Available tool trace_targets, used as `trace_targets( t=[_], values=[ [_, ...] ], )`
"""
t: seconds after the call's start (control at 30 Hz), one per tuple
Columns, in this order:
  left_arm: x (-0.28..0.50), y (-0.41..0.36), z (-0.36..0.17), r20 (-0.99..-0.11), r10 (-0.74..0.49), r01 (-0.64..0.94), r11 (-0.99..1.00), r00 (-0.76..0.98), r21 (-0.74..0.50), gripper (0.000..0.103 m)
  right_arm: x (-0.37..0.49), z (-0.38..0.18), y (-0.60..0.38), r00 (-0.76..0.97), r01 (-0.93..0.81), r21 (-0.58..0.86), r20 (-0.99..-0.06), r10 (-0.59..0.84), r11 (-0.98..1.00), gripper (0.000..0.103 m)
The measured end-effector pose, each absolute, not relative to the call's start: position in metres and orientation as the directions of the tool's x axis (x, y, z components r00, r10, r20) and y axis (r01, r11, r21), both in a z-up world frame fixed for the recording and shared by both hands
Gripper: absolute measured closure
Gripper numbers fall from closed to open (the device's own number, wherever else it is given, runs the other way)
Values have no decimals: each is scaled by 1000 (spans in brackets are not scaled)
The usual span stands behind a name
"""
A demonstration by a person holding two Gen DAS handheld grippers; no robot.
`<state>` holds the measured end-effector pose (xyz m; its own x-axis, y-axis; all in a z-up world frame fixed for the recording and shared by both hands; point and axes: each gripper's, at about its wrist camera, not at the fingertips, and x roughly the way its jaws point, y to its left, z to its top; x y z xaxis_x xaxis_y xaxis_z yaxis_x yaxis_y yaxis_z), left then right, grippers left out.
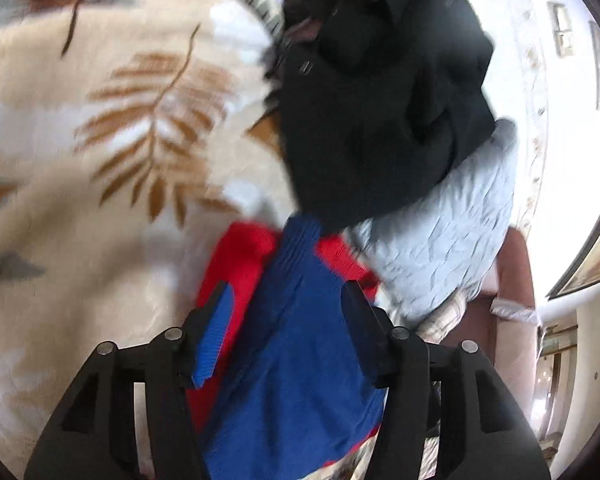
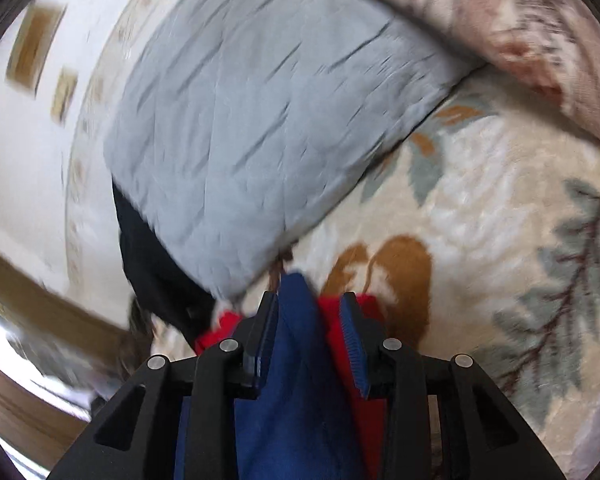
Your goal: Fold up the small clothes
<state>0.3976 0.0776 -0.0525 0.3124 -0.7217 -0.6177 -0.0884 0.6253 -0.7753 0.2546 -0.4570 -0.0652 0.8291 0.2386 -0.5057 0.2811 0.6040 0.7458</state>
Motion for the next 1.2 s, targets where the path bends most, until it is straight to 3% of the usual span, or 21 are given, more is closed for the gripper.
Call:
trace_targets(
  t=[0.1, 0.2, 0.23, 0.27, 0.3, 0.33, 0.37, 0.4, 0.5, 0.63, 0.8, 0.87, 0.93, 1.0, 1.03, 1.07, 1.2],
  values=[
    [391, 61, -60, -693, -672, -42, 709, 261, -704, 49, 276, -66, -435, 792, 280, 689, -560, 245, 668, 60],
    [385, 44, -58, -739, -624, 13, 766, 253, -643, 39, 299, -71, -414, 725, 307, 589, -654, 218, 748, 58],
    [384, 39, -56, -753, -605, 31, 784, 257, -620, 40, 306, -73, -404, 694, 310, 544, -690, 206, 780, 62],
    [383, 35, -53, -772, -575, 51, 809, 271, -585, 42, 309, -73, -399, 681, 300, 513, -706, 196, 804, 83],
    [383, 30, -49, -788, -543, 74, 834, 289, -547, 49, 310, -70, -393, 680, 271, 491, -706, 196, 828, 89],
    [382, 25, -44, -803, -505, 104, 860, 316, -500, 73, 308, -64, -390, 690, 238, 481, -695, 202, 844, 90],
    [382, 22, -43, -816, -475, 120, 878, 329, -463, 87, 302, -55, -388, 725, 209, 479, -661, 194, 852, 90],
    [383, 18, -43, -832, -434, 128, 900, 345, -417, 88, 295, -46, -390, 764, 187, 494, -616, 190, 849, 90],
    [384, 22, -54, -844, -400, 107, 915, 357, -388, 88, 273, -40, -415, 836, 216, 580, -525, 158, 786, 91],
    [386, 43, -63, -807, -483, 12, 860, 340, -510, 87, 279, -90, -434, 725, 368, 593, -665, 178, 716, 90],
    [364, 54, -48, -762, -553, 21, 814, 336, -581, 87, 231, -81, -444, 830, 305, 768, -504, 237, 563, 79],
    [341, 55, -38, -743, -564, 75, 811, 361, -580, 78, 207, -81, -442, 830, 297, 773, -499, 249, 561, 71],
    [325, 53, -38, -736, -569, 89, 809, 367, -581, 48, 189, -85, -433, 815, 297, 766, -515, 267, 570, 68],
    [316, 44, -50, -762, -547, 80, 827, 346, -557, 45, 174, -88, -424, 804, 295, 753, -528, 273, 588, 67],
    [315, 38, -60, -794, -516, 65, 849, 322, -525, 46, 169, -87, -420, 798, 304, 726, -548, 251, 617, 77],
    [316, 35, -66, -815, -490, 56, 865, 310, -499, 55, 166, -84, -417, 790, 304, 695, -567, 235, 652, 92],
    [320, 36, -67, -831, -452, 37, 884, 323, -466, 63, 150, -63, -424, 846, 260, 691, -500, 186, 674, 97]
  ],
)
